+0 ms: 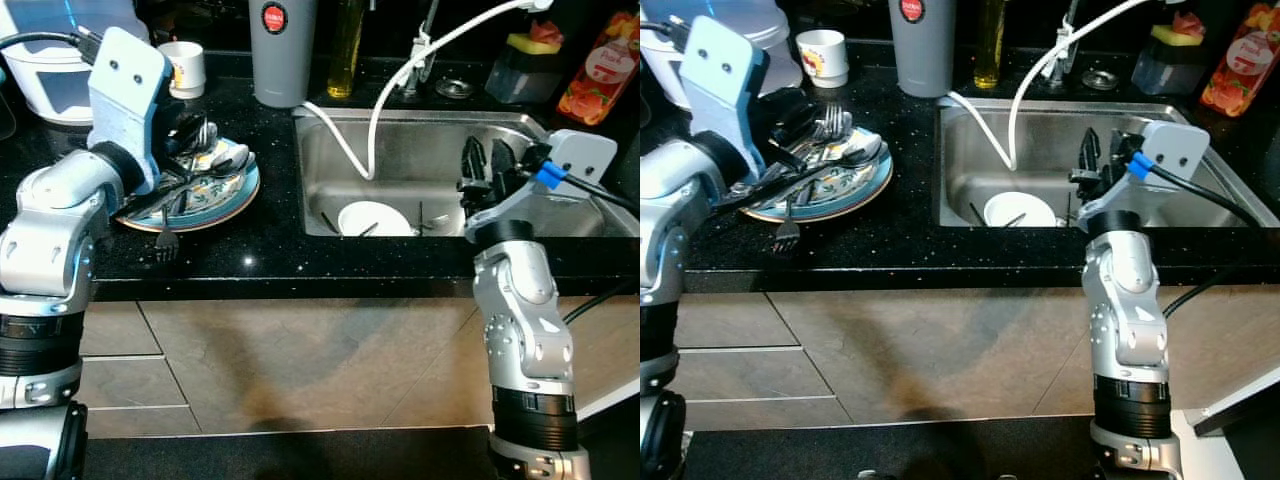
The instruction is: Kitchen organization
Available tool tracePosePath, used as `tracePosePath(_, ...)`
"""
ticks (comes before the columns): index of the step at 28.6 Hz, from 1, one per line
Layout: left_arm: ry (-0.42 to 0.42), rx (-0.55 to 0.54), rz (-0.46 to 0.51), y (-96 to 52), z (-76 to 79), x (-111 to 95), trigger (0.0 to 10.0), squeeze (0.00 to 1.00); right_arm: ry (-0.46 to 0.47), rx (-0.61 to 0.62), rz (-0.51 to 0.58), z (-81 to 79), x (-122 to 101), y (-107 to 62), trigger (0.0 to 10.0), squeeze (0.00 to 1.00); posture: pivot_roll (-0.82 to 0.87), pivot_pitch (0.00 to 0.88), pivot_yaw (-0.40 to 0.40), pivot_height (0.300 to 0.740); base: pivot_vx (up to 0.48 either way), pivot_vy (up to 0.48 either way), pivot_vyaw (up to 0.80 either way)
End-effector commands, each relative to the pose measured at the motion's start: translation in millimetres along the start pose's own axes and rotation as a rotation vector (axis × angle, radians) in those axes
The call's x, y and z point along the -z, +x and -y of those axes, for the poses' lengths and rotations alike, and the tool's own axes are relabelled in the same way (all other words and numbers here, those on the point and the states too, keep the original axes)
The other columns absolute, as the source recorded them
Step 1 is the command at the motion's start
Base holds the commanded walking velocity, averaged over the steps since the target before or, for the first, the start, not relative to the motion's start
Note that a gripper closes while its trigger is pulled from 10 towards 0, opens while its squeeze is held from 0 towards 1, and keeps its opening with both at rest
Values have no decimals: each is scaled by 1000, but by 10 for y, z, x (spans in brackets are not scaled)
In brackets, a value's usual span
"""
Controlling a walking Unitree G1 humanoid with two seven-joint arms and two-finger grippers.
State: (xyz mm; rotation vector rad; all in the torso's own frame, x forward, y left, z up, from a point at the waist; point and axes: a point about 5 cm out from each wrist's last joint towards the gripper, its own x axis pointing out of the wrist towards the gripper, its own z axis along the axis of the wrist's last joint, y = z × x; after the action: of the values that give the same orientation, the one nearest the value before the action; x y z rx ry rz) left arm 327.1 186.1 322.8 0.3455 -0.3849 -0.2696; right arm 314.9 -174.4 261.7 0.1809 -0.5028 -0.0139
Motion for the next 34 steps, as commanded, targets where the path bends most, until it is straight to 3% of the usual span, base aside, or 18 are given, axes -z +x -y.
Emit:
tracePosePath(1, -40, -51, 32, -11, 51, 12, 10000, 0, 23, 6, 6, 16, -20, 7, 10000, 0, 79, 54, -32, 740, 0, 0, 0)
tracePosePath(6, -111, -89, 34, -10, 124, 34, 10000, 0, 54, 20, 15, 55, -59, 24, 10000, 0, 71, 52, -33, 740, 0, 0, 0)
tracePosePath(19, -87, -132, 92, 7, 210, 44, 10000, 0, 18, 29, 44, 83, -97, 67, 10000, 0, 70, 44, -29, 740, 0, 0, 0)
tracePosePath(20, -60, -107, 62, -5, 193, 72, 10000, 0, 0, 20, 53, 78, -116, 82, 10000, 0, 68, 35, -30, 740, 0, 0, 0)
tracePosePath(24, -111, -52, -11, -38, 112, 104, 10000, 0, -23, 11, 58, 88, -132, 80, 10000, 0, 69, 32, -32, 740, 0, 0, 0)
tracePosePath(26, -135, 36, -61, -113, 71, 96, 10000, 0, -37, 7, 54, 106, -127, 65, 10000, 0, 69, 32, -32, 740, 0, 0, 0)
tracePosePath(29, -64, 93, -70, -211, 72, 81, 10000, 0, -43, 10, 49, 126, -110, 51, 10000, 0, 80, 30, -27, 740, 0, 0, 0)
tracePosePath(30, 25, 113, -175, -305, 95, 218, 10000, 0, -43, 16, 43, 134, -90, 45, 10000, 0, 80, 30, -27, 740, 0, 0, 0)
tracePosePath(34, 58, 98, -275, -370, 54, 357, 10000, 0, -44, 13, 41, 121, -78, 51, 10000, 0, 93, 35, -29, 740, 0, 0, 0)
